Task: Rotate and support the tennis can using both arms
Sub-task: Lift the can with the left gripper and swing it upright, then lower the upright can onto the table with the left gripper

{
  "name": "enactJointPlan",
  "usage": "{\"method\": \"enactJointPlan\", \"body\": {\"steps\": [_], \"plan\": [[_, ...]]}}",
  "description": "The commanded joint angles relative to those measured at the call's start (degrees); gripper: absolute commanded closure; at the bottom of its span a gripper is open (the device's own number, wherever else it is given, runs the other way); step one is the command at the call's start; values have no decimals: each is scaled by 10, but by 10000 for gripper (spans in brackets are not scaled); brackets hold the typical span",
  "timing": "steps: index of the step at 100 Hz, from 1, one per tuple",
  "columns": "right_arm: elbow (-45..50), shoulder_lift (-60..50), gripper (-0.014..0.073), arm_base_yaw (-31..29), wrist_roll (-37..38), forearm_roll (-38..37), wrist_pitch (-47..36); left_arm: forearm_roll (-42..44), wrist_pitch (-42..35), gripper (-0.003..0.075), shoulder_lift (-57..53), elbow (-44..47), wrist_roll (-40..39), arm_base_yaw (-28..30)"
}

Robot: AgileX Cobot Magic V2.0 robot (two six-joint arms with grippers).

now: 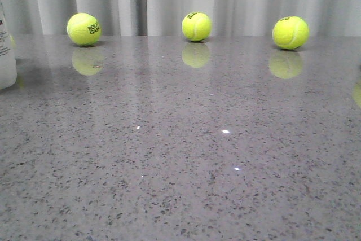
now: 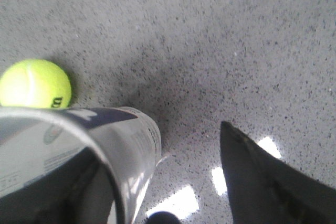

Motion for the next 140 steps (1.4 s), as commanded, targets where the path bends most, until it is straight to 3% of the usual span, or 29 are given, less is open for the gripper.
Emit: {"method": "enactJointPlan", "body": {"steps": [1, 26, 60, 83, 102, 140], "plan": [[-15, 5, 662, -3, -1, 1, -50, -3, 10, 313, -18, -26, 0, 0], [-15, 5, 662, -3, -1, 1, -50, 6, 10, 312, -31, -32, -9, 0], [-15, 5, 662, -3, -1, 1, -50, 53, 7, 312, -93, -32, -91, 0], [-15, 5, 662, -3, -1, 1, -50, 52, -45, 312, -160, -12, -137, 0], [-15, 5, 662, -3, -1, 1, -50, 52, -121, 312, -244, 75, -171, 0], [-15, 5, 662, -3, -1, 1, -50, 51, -348, 312, -464, 376, -199, 0]]}}
